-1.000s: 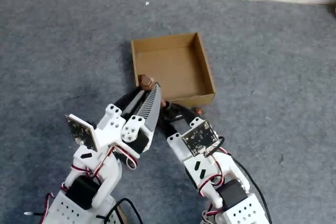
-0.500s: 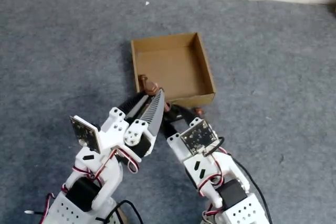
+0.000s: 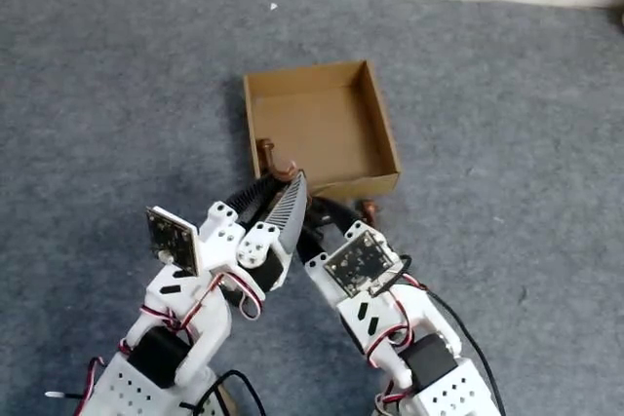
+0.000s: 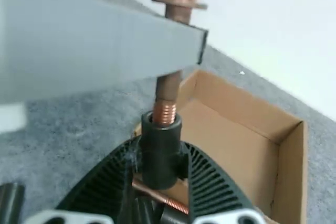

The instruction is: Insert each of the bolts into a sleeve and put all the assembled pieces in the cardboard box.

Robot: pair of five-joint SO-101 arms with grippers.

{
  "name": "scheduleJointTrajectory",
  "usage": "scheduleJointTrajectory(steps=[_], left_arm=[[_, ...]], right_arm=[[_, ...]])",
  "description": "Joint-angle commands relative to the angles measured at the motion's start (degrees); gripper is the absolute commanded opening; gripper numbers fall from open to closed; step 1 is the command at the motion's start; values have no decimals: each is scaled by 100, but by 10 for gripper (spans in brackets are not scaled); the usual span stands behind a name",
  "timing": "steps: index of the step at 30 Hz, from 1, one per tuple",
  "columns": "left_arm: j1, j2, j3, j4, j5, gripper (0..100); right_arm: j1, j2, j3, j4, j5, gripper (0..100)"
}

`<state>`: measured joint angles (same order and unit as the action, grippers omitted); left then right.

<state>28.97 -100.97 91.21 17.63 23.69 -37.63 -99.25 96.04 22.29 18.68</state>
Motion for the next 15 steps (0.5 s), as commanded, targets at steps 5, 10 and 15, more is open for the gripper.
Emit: scheduleJointTrajectory(steps=[5,10,15], left_arm=[[-22,-84,-66,607,44,7],[-22,-84,-374,1530,-158,27],[215,-84,-532,2312,-545,228]], right_arm=[[57,-84,585,-84,70,5],[224,-84,585,-198,62,5],[233,-84,585,-198,62,5]])
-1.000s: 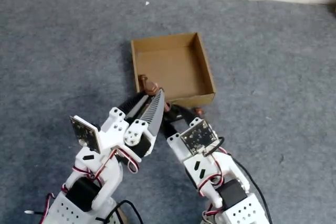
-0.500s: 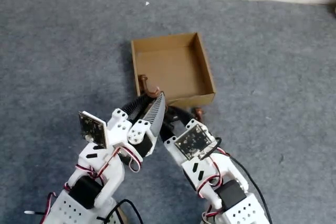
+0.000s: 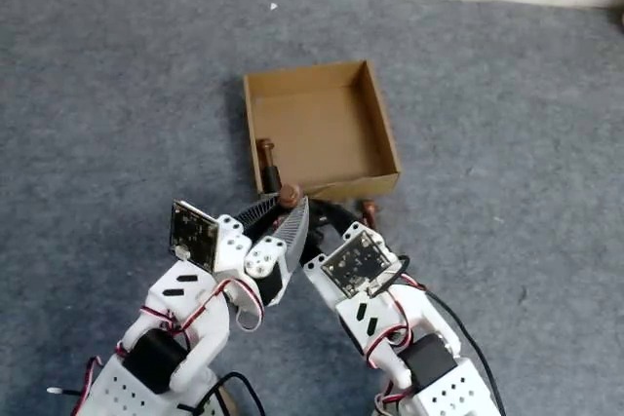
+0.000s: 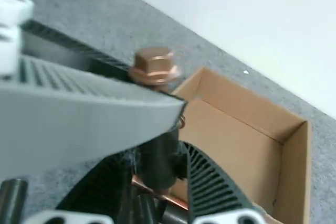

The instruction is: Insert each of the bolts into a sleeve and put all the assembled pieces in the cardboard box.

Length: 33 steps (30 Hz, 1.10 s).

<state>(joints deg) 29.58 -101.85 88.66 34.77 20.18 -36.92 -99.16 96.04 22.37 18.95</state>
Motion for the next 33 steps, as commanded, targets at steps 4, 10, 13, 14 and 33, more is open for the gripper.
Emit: scheduleJointTrajectory(steps=[4,10,13,14,33], left_arm=[[136,4,-321,791,-220,288],[-303,4,-998,1266,-229,277],[-752,4,-1174,1433,-229,277],[-884,4,-1174,1495,-237,277],[-3653,4,22,2040,-237,27]], right_arm=[[242,-92,585,-207,26,5],[585,-92,585,-180,-431,5],[725,-92,585,-171,-440,5],[760,-92,585,-171,-440,5],[1411,-31,-620,2369,-440,5]])
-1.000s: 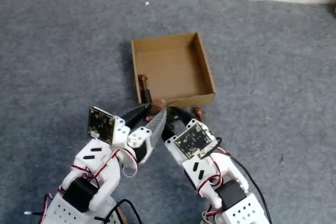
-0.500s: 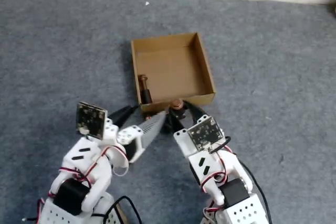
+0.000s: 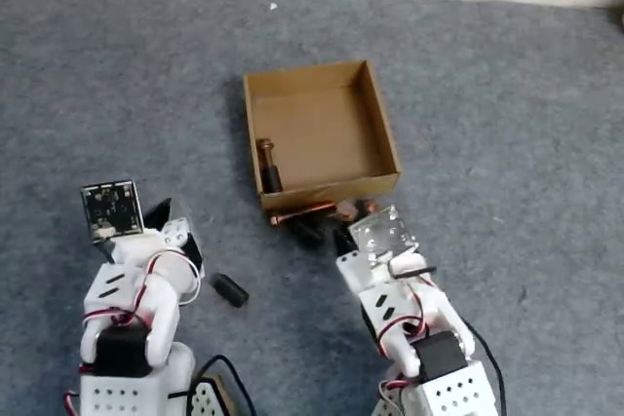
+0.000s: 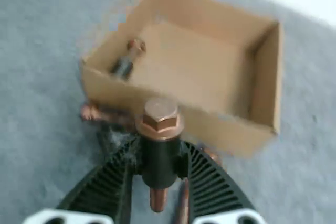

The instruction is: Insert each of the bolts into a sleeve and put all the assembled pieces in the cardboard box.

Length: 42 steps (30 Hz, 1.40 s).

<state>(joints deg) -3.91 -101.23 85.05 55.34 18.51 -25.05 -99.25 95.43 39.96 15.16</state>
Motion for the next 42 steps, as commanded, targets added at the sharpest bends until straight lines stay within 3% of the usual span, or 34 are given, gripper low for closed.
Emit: scheduleJointTrajectory(steps=[1,7,10,20,30,35,39,42], left_arm=[[-374,-57,532,-62,-70,27],[-787,-57,1042,-888,-70,27],[-866,-57,1138,-1055,-70,27],[-866,-57,1165,-1055,-70,27],[-866,-57,1165,-1055,-70,27],[-866,-57,1165,-1055,-70,27],[-866,-57,1165,-1055,-70,27],[-866,-57,1165,-1055,-70,27]], right_arm=[[233,-22,-804,892,-62,5],[224,119,-1938,1481,-18,6],[-22,910,-2536,1420,-18,6],[-488,5138,-5086,31,-53,5],[-497,8101,-6264,-1297,-53,5],[-497,9218,-6967,-1288,-105,6],[-497,9842,-7407,-1262,-774,13],[-497,10097,-7767,-787,-826,97]])
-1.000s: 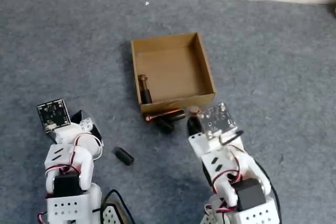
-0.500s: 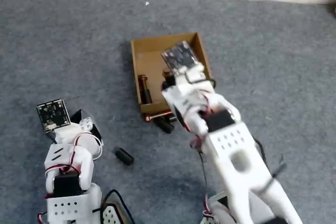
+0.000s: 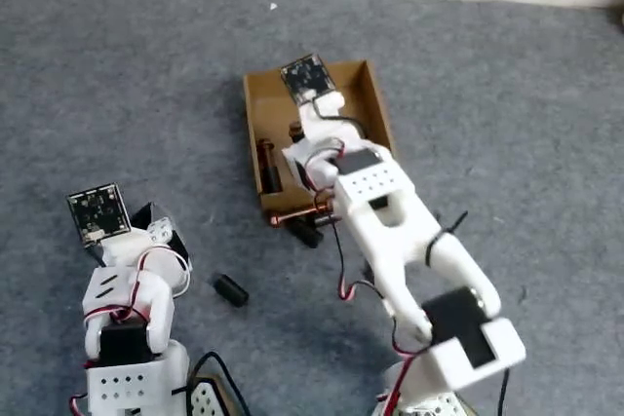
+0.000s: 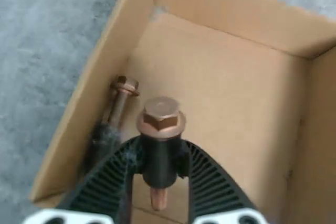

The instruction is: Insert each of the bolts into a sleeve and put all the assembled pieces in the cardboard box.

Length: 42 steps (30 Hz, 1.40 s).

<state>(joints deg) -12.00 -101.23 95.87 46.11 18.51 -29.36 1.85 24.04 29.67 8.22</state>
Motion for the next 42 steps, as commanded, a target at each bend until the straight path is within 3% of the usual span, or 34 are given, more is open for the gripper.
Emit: scheduleJointTrajectory(steps=[1,3,13,19,26,34,42], left_arm=[[-57,-57,84,-132,-70,27],[-57,-57,84,-132,-70,27],[-57,-57,84,-132,-70,27],[-57,-57,84,-132,-70,27],[-57,-57,84,-132,-70,27],[-57,-57,84,-132,-70,27],[-57,-57,84,-132,-70,27]], right_arm=[[-66,31,-769,453,-132,128],[-66,40,-1015,901,-132,168],[-154,31,-2536,4101,-79,170],[-734,31,-2738,5244,651,152],[-1218,66,-2105,4980,668,139],[-1068,84,-611,3345,941,135],[-778,101,101,2536,993,135]])
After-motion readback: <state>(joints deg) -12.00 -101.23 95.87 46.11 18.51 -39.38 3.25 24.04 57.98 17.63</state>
